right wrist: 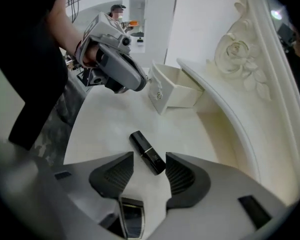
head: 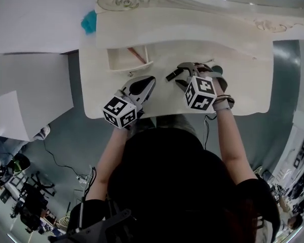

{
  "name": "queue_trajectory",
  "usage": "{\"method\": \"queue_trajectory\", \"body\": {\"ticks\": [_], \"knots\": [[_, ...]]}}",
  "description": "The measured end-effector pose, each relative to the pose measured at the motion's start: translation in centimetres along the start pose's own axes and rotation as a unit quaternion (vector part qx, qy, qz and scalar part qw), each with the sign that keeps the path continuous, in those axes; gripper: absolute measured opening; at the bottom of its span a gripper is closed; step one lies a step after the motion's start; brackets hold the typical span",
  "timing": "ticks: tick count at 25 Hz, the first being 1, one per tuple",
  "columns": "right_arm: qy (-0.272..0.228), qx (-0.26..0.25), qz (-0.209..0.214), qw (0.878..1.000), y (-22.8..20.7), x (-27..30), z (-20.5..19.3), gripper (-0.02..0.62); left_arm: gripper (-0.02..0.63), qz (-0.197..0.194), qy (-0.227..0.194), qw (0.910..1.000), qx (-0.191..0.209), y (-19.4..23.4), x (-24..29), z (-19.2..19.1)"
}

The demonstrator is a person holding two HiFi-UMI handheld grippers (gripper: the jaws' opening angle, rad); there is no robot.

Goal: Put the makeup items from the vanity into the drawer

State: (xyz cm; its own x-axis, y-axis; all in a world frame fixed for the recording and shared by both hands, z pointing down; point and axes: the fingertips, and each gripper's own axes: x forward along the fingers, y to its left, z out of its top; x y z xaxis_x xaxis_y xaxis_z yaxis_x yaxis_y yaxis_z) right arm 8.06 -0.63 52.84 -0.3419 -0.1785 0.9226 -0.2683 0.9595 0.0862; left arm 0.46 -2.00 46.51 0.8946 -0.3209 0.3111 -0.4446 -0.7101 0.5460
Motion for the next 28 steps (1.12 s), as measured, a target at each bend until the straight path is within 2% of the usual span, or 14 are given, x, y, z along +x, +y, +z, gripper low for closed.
{"method": "queue_trajectory", "body": {"ticks": [5, 7, 9, 12, 14, 17, 20, 23, 25, 28], "knots": [[0.022, -0.080, 0.042, 0.996, 0.0, 1.2, 0.2, 0.199, 0.014, 0.038, -0.019, 0.9990, -0.016, 0.9, -1.4, -0.3], [0.026, -0.094, 0.059, 0.993, 0.2, 1.6, 0.2, 0.196, 0.014, 0.055, -0.029, 0.9978, -0.023, 1.4, -2.1, -0.3], [0.021, -0.088, 0.074, 0.993, 0.2, 1.6, 0.2, 0.193, 0.014, 0.068, -0.037, 0.9965, -0.029, 1.9, -2.7, -0.3], [0.012, -0.074, 0.089, 0.993, 0.6, 1.6, 0.2, 0.152, 0.014, 0.079, -0.046, 0.9953, -0.032, 2.1, -3.2, -0.3], [0.010, -0.069, 0.092, 0.993, 0.9, 1.5, 0.1, 0.115, 0.014, 0.081, -0.049, 0.9950, -0.032, 2.2, -3.3, -0.2], [0.010, -0.063, 0.088, 0.994, 1.1, 1.4, 0.3, 0.109, 0.014, 0.080, -0.049, 0.9951, -0.031, 2.3, -3.4, 0.0], [-0.028, -0.031, 0.094, 0.995, 1.3, 0.3, 2.0, 0.107, 0.014, 0.076, -0.049, 0.9955, -0.028, 2.4, -3.5, 0.3], [-0.108, 0.030, 0.102, 0.988, 1.0, -1.8, 5.2, 0.107, 0.014, 0.069, -0.050, 0.9961, -0.023, 2.4, -3.7, 0.7], [-0.153, 0.071, 0.090, 0.982, 0.2, -3.0, 7.3, 0.107, 0.014, 0.066, -0.053, 0.9962, -0.021, 2.6, -4.1, 1.1], [-0.175, 0.117, 0.057, 0.976, -1.7, -3.6, 9.6, 0.107, 0.014, 0.067, -0.058, 0.9959, -0.016, 3.1, -4.8, 1.6]]}}
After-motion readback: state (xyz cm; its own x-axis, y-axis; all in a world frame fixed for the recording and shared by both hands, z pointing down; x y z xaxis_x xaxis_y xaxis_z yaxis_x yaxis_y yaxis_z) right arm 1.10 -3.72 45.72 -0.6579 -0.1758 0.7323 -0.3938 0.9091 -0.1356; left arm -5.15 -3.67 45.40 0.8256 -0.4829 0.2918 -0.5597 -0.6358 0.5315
